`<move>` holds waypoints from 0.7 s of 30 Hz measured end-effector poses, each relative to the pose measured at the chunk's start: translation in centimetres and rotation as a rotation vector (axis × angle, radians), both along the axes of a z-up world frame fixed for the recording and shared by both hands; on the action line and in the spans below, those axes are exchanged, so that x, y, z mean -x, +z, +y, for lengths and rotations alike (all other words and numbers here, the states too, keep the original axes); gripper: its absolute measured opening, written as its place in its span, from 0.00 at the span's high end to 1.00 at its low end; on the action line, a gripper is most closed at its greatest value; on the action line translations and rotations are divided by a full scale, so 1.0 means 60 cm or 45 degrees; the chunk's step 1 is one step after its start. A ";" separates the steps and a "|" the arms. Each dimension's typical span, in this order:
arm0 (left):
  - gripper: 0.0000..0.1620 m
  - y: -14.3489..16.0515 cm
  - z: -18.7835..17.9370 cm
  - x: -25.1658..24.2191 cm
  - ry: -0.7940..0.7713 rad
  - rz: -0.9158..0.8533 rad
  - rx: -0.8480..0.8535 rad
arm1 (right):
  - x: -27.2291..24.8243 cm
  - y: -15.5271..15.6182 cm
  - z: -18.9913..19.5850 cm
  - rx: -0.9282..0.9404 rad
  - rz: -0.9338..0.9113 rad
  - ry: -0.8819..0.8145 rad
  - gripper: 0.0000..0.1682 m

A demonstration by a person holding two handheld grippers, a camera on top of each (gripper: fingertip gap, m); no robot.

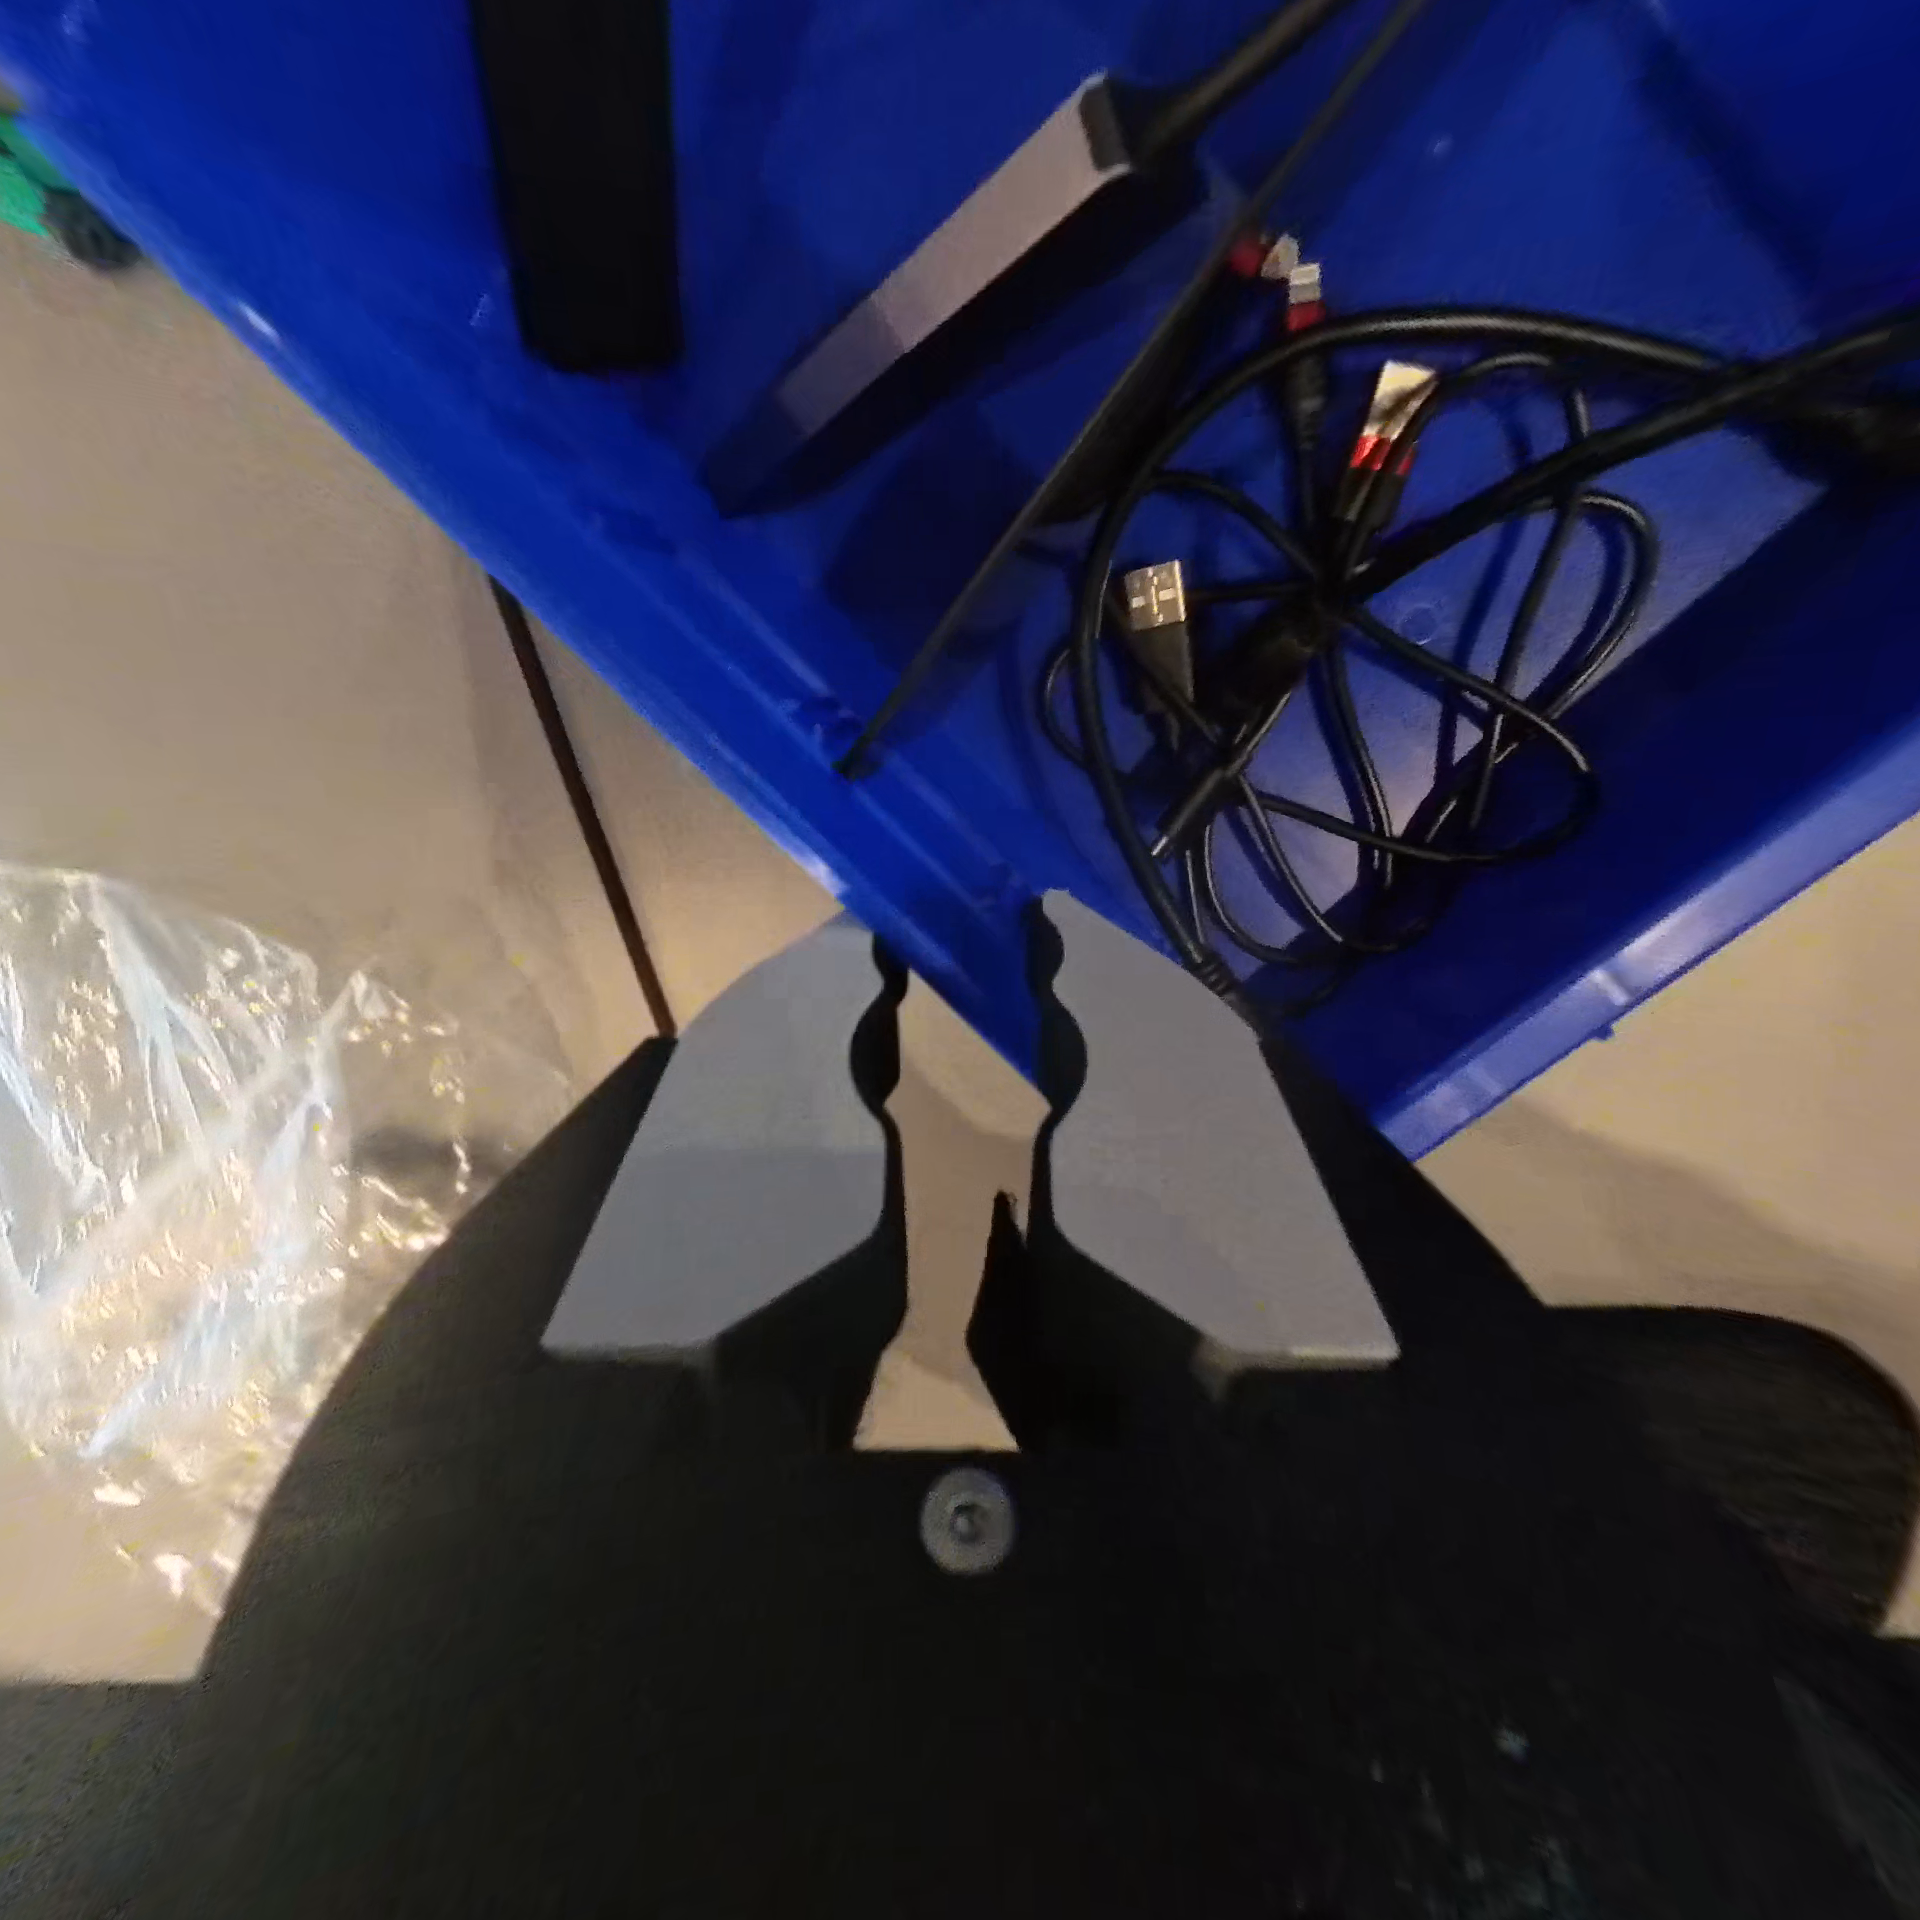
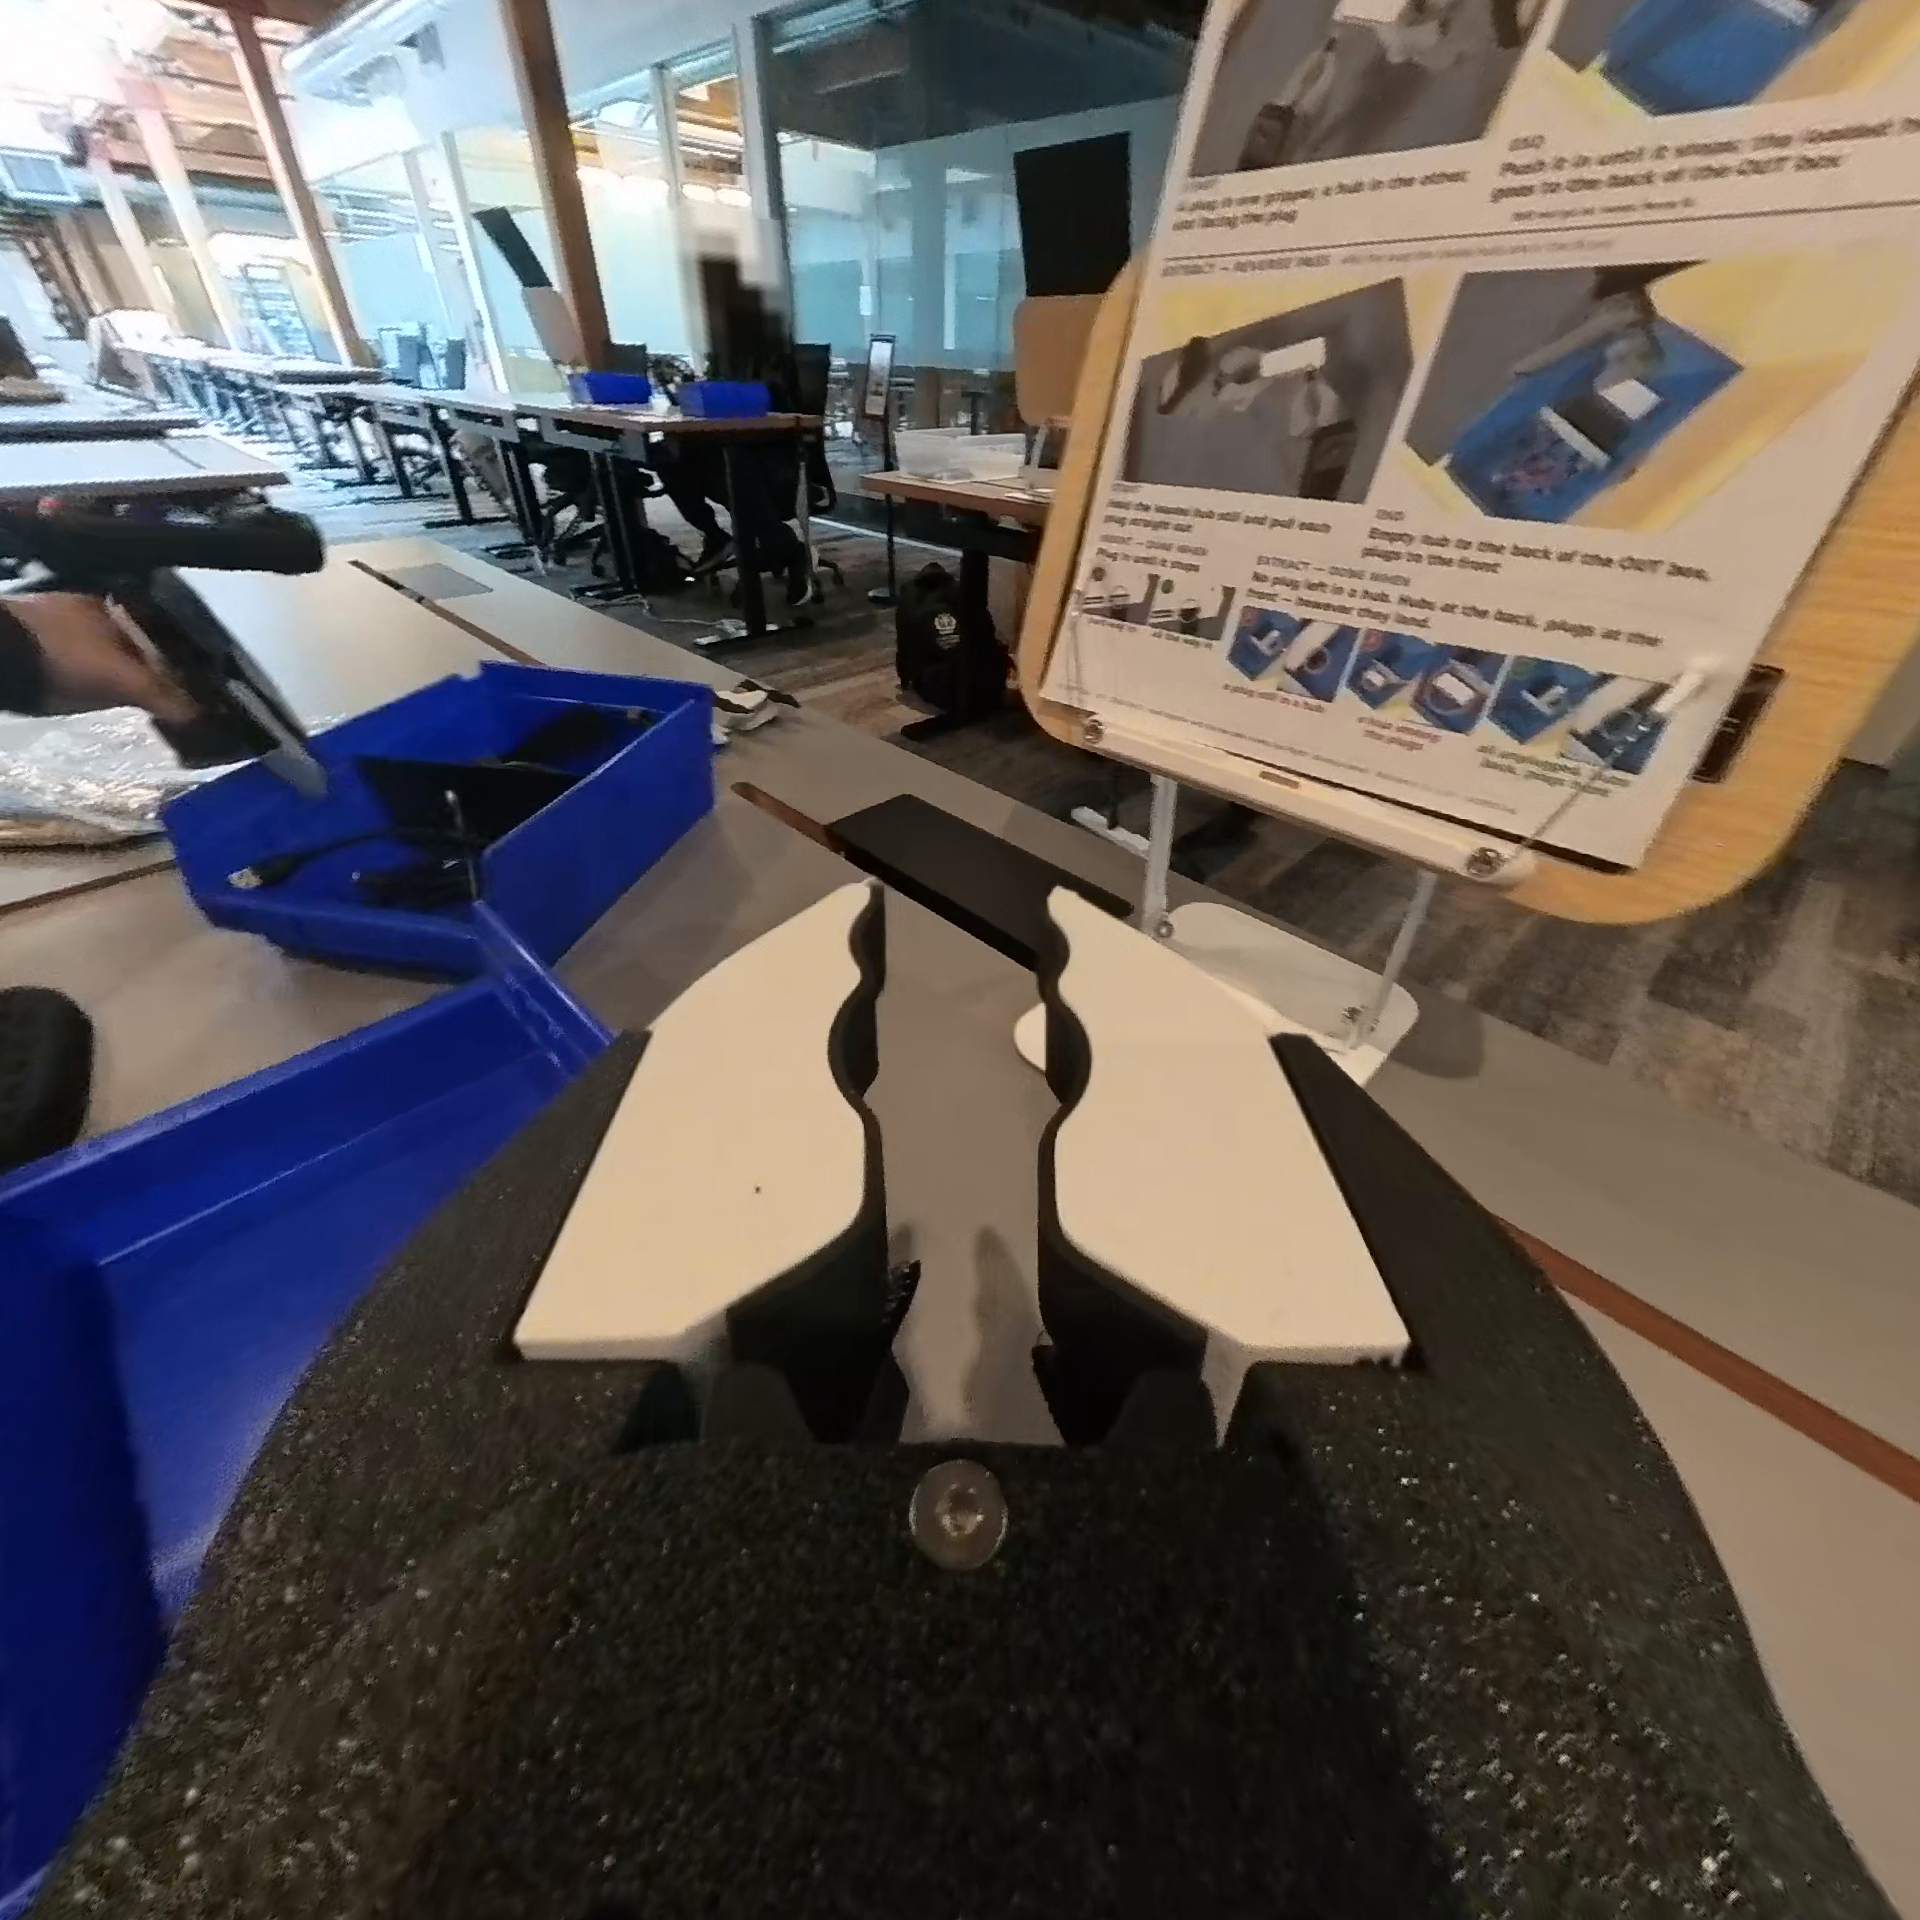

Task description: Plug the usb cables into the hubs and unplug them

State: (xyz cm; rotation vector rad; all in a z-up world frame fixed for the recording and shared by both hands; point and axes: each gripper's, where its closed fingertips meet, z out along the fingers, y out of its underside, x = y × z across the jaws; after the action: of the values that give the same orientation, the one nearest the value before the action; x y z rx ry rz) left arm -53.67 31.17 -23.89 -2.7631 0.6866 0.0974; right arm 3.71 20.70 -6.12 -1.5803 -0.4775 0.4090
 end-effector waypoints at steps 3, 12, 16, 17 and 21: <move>0.87 -0.001 0.015 0.014 -0.129 0.007 -0.021 | 0.018 -0.006 0.000 0.010 -0.058 0.036 0.84; 0.51 0.031 0.043 0.021 -0.270 0.056 -0.289 | 0.026 -0.028 0.008 0.027 -0.247 -0.011 0.84; 0.47 0.088 0.011 -0.050 -0.477 0.059 -0.596 | 0.003 -0.029 0.006 0.038 -0.231 -0.056 0.84; 0.47 0.091 -0.011 -0.080 -0.563 0.057 -0.608 | -0.002 -0.027 0.004 0.038 -0.214 -0.063 0.84; 0.47 0.088 -0.127 -0.228 -0.959 -0.034 -0.554 | -0.016 -0.019 -0.004 0.027 -0.148 -0.068 0.85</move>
State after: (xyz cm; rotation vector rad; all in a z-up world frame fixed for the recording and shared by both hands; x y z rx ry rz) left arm -39.98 23.53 -18.61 -1.9504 1.4435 0.0397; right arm 4.70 20.44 -7.24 -1.6396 -0.5201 0.2837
